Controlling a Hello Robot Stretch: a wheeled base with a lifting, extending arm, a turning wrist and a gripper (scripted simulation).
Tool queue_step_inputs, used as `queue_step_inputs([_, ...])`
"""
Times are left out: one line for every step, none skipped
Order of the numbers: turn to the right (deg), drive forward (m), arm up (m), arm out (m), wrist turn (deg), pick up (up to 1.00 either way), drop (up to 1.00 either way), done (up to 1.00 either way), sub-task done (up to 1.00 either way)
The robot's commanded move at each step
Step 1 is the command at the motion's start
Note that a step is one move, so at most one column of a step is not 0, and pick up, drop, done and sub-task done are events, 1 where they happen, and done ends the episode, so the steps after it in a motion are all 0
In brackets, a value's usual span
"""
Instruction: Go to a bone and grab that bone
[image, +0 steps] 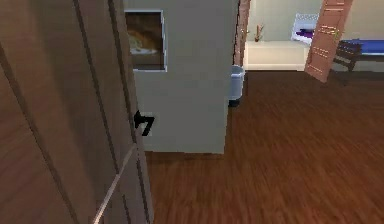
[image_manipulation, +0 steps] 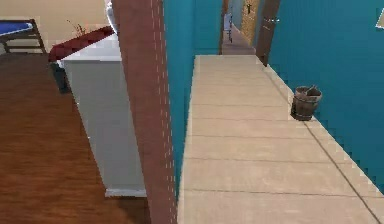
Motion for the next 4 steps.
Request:
queue_step_inputs([0.0, 0.30, 0.00, 0.00, 0.0, 0.00, 0.00, 0.00, 0.00])
queue_step_inputs([39.0, 0.00, 0.00, 0.00, 0.0, 0.00, 0.00, 0.00, 0.00])
queue_step_inputs([0.0, 1.00, 0.00, 0.00, 0.0, 0.00, 0.00, 0.00, 0.00])
queue_step_inputs([0.0, 0.55, 0.00, 0.00, 0.0, 0.00, 0.00, 0.00, 0.00])
